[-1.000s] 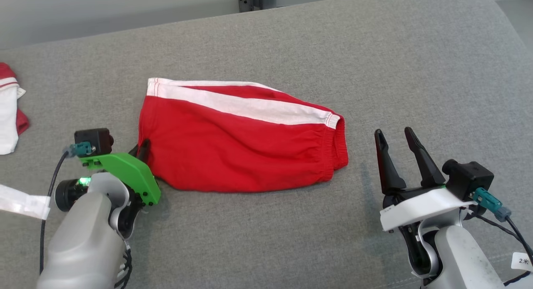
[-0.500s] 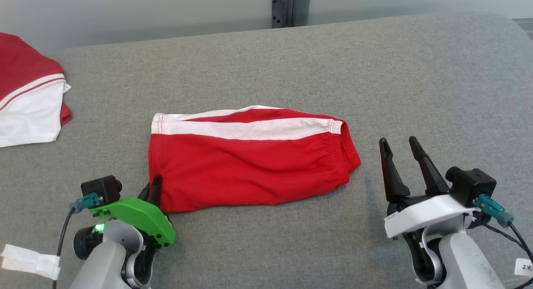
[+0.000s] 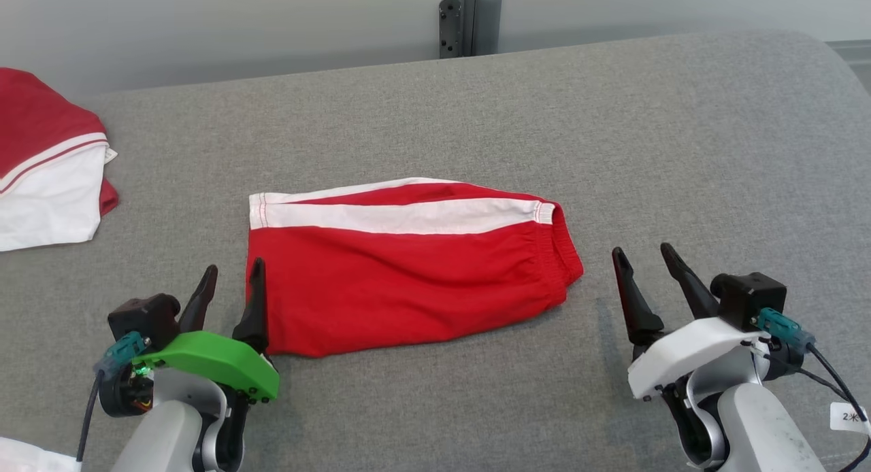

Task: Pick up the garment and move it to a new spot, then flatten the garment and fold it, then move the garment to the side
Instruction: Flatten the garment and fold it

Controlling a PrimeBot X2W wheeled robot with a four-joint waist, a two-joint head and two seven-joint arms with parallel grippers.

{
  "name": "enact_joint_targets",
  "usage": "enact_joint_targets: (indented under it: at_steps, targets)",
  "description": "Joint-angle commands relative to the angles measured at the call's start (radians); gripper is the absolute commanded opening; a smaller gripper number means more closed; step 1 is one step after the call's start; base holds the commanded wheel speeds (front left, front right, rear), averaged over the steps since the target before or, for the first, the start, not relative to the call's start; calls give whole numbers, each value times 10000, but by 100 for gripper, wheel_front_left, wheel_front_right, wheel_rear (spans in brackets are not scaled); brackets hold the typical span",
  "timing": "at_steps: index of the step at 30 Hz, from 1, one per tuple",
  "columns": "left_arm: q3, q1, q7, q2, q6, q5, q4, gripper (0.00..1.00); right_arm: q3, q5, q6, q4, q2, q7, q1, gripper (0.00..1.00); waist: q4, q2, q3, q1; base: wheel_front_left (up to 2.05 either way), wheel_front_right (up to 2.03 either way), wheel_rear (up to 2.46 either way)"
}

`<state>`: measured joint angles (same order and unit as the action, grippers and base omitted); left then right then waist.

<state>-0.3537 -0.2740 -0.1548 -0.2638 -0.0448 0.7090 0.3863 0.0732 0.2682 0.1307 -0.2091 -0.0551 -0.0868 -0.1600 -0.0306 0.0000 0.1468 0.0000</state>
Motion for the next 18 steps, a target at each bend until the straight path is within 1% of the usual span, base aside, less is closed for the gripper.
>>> enact_joint_targets:
  at_steps: [1,6,10,13,18]
  targets:
    - [8,258,-233,-19,-62,-105,-95,100,90,-91,1,-88,-128,183,-90,100,64,0,-118,0,0,0,0]
    - [91,783,-709,178,-238,-158,-542,100,608,191,1,-476,-479,1025,-461,100,306,0,-309,0,0,0,0]
    - [87,1273,-863,413,-362,-161,-926,100,924,523,1,-1023,-756,1791,-1080,100,624,0,-424,0,0,0,0]
    - [-18,1522,-927,556,-393,-242,-1186,100,1118,781,1,-1578,-872,2249,-1607,100,907,0,-474,0,0,0,0]
    - [-154,1659,-966,680,-446,-360,-1485,100,1140,1184,1,-2816,-986,2934,-2327,100,1344,0,-474,0,0,0,0]
